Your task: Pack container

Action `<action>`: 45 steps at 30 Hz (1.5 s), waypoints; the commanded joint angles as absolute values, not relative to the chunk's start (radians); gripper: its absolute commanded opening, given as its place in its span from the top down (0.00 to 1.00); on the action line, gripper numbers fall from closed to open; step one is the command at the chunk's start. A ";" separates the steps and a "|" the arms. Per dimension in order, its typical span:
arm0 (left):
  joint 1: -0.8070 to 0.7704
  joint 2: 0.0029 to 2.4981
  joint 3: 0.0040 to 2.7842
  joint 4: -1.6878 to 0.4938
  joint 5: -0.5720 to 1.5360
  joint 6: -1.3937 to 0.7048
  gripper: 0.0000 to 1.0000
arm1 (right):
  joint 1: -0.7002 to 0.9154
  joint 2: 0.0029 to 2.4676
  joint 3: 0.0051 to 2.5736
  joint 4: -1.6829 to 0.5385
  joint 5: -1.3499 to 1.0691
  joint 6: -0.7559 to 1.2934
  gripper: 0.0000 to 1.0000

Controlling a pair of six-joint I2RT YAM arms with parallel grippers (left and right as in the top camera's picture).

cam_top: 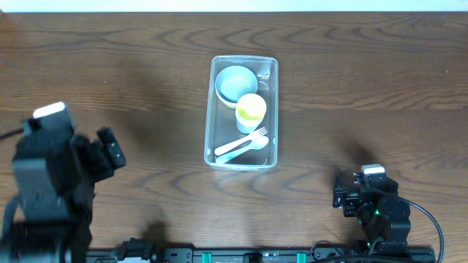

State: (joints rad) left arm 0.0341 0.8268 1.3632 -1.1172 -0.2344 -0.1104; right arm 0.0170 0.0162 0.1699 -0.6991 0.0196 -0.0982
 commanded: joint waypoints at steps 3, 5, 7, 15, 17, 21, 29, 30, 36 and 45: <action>0.063 0.634 1.097 -0.950 0.005 0.051 0.02 | 0.007 0.006 0.159 -0.699 0.026 -0.083 0.01; 0.061 0.557 0.993 -0.902 0.051 0.056 0.02 | 0.007 0.006 0.159 -0.699 0.025 -0.083 0.01; 0.060 0.472 0.882 -0.862 0.093 0.056 0.02 | 0.007 0.006 0.159 -0.699 0.025 -0.083 0.01; 0.060 0.175 0.529 -0.738 0.125 0.055 0.02 | 0.007 0.006 0.159 -0.699 0.025 -0.083 0.01; 0.059 0.118 0.463 -0.705 0.140 0.052 0.02 | 0.007 0.006 0.159 -0.699 0.025 -0.083 0.01; 0.059 0.041 0.366 -0.670 0.192 0.051 0.02 | 0.007 0.006 0.159 -0.699 0.025 -0.083 0.01; 0.033 0.002 0.244 -0.612 0.228 0.048 0.02 | 0.007 0.006 0.159 -0.699 0.026 -0.083 0.01; 0.026 0.002 0.233 -0.600 0.228 0.048 0.02 | 0.007 0.006 0.159 -0.699 0.026 -0.083 0.01; 0.014 0.002 0.156 -0.567 0.229 0.048 0.02 | 0.007 0.006 0.159 -0.699 0.025 -0.083 0.01; 0.014 0.004 0.150 -0.551 0.228 0.048 0.02 | 0.007 0.006 0.159 -0.699 0.025 -0.083 0.01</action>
